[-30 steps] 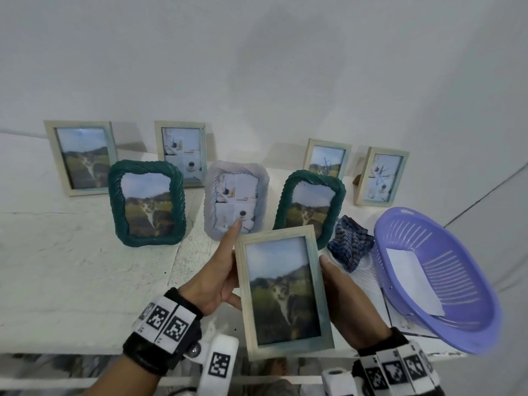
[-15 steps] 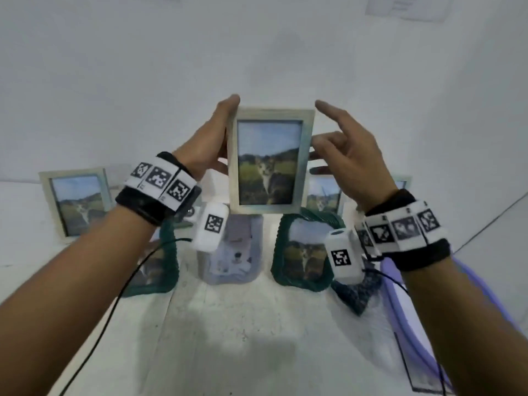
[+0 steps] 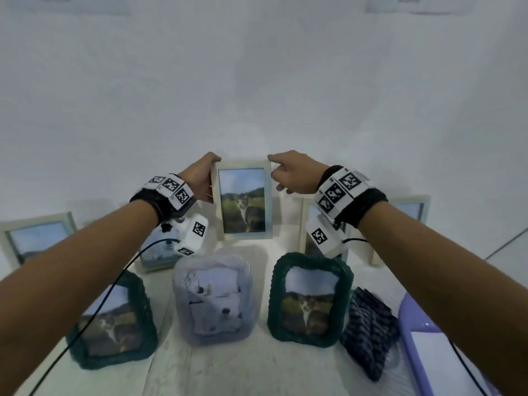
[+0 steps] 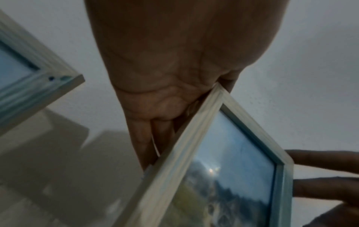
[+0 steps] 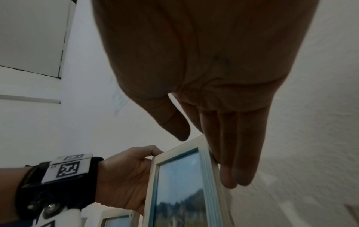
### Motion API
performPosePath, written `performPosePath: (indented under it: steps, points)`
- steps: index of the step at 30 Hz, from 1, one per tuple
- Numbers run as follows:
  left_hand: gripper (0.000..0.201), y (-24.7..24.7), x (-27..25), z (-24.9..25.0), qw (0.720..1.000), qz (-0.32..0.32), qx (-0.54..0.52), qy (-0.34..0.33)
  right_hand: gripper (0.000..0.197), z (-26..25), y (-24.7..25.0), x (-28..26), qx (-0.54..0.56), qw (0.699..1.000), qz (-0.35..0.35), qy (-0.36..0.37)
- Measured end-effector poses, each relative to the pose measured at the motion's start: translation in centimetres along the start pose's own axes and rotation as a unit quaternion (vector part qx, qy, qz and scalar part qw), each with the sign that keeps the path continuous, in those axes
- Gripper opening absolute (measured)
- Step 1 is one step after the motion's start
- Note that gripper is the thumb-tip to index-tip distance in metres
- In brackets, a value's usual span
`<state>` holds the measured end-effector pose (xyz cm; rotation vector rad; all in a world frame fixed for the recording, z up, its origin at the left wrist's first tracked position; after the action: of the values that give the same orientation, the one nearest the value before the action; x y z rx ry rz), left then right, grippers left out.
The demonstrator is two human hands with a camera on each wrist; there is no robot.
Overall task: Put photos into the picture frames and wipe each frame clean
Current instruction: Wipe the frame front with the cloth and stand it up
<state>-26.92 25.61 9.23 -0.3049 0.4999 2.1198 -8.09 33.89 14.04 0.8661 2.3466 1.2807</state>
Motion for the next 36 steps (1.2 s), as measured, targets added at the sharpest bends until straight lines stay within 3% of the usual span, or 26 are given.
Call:
performPosePath:
  steps: [7,14,19,23,25,27,29,32,34,36]
  points:
    - [0.037,-0.1,3.4,-2.7,0.998,-0.049,0.026,0.043,0.050,2.4,-2.5,3.3,0.054,0.992,-0.094,-0.062]
    - [0.036,-0.8,5.5,-7.1,0.992,-0.081,0.032,0.088,0.045,4.1,-5.2,4.4,0.016,0.985,-0.152,-0.078]
    - [0.038,-0.8,5.7,-8.4,0.992,-0.069,0.042,0.100,0.047,4.2,-5.7,4.1,0.005,0.984,-0.159,-0.077]
    - [0.040,-0.4,5.5,-6.9,0.993,-0.048,0.081,0.072,0.053,3.9,-4.9,3.2,-0.020,0.986,-0.152,-0.065]
    - [0.037,0.1,5.0,-5.1,0.987,-0.034,0.159,0.008,0.054,3.8,-3.4,2.5,-0.055,0.991,-0.118,-0.032]
    - [0.033,0.4,4.1,-2.8,0.956,-0.040,0.281,-0.080,0.049,4.0,-1.3,1.7,-0.080,0.995,-0.061,0.005]
    - [0.031,0.2,2.7,-0.3,0.904,-0.050,0.391,-0.166,0.042,5.1,0.9,1.0,-0.077,0.997,0.000,0.016]
    - [0.035,-1.9,0.7,2.9,0.840,-0.053,0.476,-0.254,0.036,7.9,3.2,0.1,-0.110,0.991,0.076,-0.003]
    - [0.039,-4.5,0.0,4.2,0.814,-0.071,0.499,-0.290,0.036,10.3,3.8,-0.2,-0.162,0.983,0.080,-0.034]
    - [0.042,-7.7,-0.4,4.8,0.794,-0.095,0.512,-0.313,0.038,12.4,3.7,-0.6,-0.216,0.972,0.037,-0.080]
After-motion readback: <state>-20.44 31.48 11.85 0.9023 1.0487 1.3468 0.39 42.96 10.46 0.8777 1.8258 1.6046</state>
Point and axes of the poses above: each hand's wrist, its own x-axis towards the middle knuckle, its own y-axis out of the back of the hand, z = x × y, the point moved 3 cm from there along x, towards the middle knuckle, and after that the axes turned 9 degrees about z, right-handed, at the moved point
